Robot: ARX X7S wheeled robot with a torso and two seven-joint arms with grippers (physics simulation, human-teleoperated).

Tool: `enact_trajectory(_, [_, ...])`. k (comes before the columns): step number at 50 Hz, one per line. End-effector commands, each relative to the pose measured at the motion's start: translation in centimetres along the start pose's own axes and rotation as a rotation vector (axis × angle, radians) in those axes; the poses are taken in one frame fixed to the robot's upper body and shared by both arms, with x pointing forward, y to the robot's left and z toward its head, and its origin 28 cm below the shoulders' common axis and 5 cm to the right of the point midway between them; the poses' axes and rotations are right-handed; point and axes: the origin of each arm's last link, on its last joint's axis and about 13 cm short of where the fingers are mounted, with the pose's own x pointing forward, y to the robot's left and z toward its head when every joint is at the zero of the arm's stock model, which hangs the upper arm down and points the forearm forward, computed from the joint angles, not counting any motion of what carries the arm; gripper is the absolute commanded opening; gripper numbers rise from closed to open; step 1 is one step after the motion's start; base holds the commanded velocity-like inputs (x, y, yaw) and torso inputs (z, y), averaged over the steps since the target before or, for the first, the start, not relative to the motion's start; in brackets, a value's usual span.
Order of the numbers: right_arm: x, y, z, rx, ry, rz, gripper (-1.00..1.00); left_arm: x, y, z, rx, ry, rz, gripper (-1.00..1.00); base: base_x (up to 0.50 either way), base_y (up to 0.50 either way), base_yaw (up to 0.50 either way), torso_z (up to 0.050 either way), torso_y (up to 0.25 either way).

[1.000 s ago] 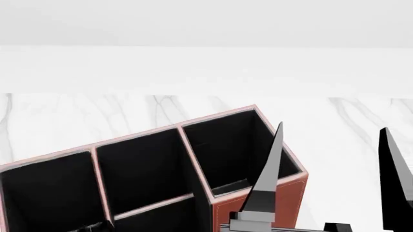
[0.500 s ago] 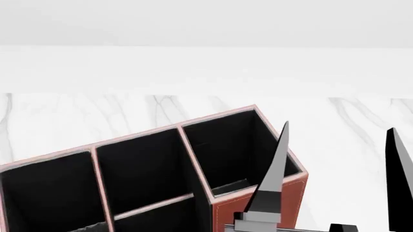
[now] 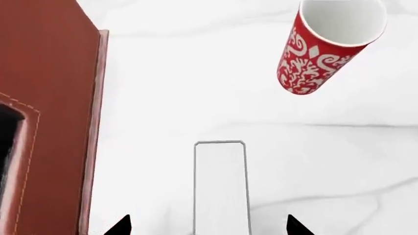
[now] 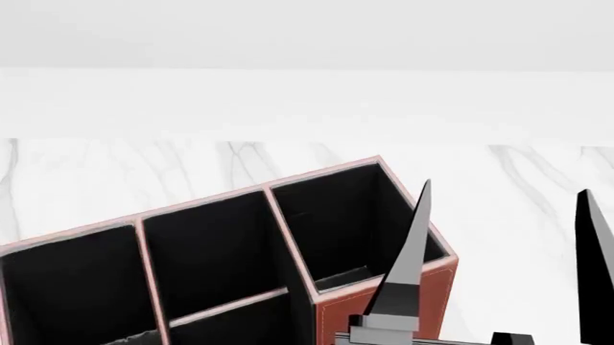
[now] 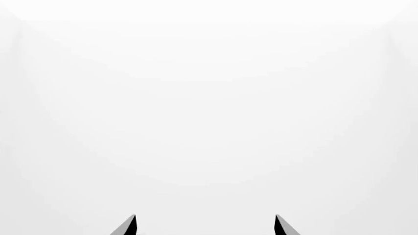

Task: Pick up the book and place it in the front compartment of the caddy.

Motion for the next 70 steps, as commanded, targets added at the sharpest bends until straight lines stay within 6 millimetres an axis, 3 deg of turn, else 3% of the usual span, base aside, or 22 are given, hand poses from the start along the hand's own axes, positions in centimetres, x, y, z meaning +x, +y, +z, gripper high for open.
enact_trajectory(1, [0.1, -0.2, 0.2, -0.002, -0.014, -0.001, 1.00, 1.1, 0.2, 0.1, 0.002, 0.020, 0.007, 1.00, 0.00, 0.00, 0.00, 0.000, 0.000])
enact_trajectory(14, [0.1, -0.2, 0.3, -0.004, -0.016, -0.006, 1.00, 1.8, 0.3, -0.4, 0.002, 0.034, 0.008, 1.00, 0.00, 0.00, 0.00, 0.000, 0.000])
enact_trajectory(15, [0.1, -0.2, 0.3, -0.004, -0.016, -0.006, 1.00, 1.8, 0.3, -0.4, 0.001, 0.034, 0.008, -1.00, 0.00, 0.00, 0.00, 0.000, 0.000])
enact_trajectory(31, [0.1, -0.2, 0.3, -0.004, -0.018, -0.005, 1.00, 1.6, 0.7, -0.3, 0.008, 0.022, 0.014, -1.00, 0.00, 0.00, 0.00, 0.000, 0.000])
enact_trajectory(40, [0.1, -0.2, 0.3, -0.004, -0.017, -0.006, 1.00, 0.3, 1.0, 0.3, 0.026, 0.010, 0.025, -1.00, 0.00, 0.00, 0.00, 0.000, 0.000])
enact_trajectory(48, [0.0, -0.3, 0.3, -0.003, -0.018, -0.010, 1.00, -3.0, 1.7, 1.9, 0.118, -0.097, 0.004, -1.00, 0.00, 0.00, 0.00, 0.000, 0.000])
enact_trajectory(59, [0.0, -0.3, 0.2, -0.003, -0.015, -0.007, 1.00, -7.7, 4.0, 5.0, 0.027, -0.165, 0.125, -1.00, 0.00, 0.00, 0.00, 0.000, 0.000])
enact_trajectory(70, [0.0, -0.3, 0.2, -0.001, -0.017, -0.006, 1.00, -11.7, 5.4, 8.5, 0.064, -0.115, 0.201, -1.00, 0.00, 0.00, 0.00, 0.000, 0.000])
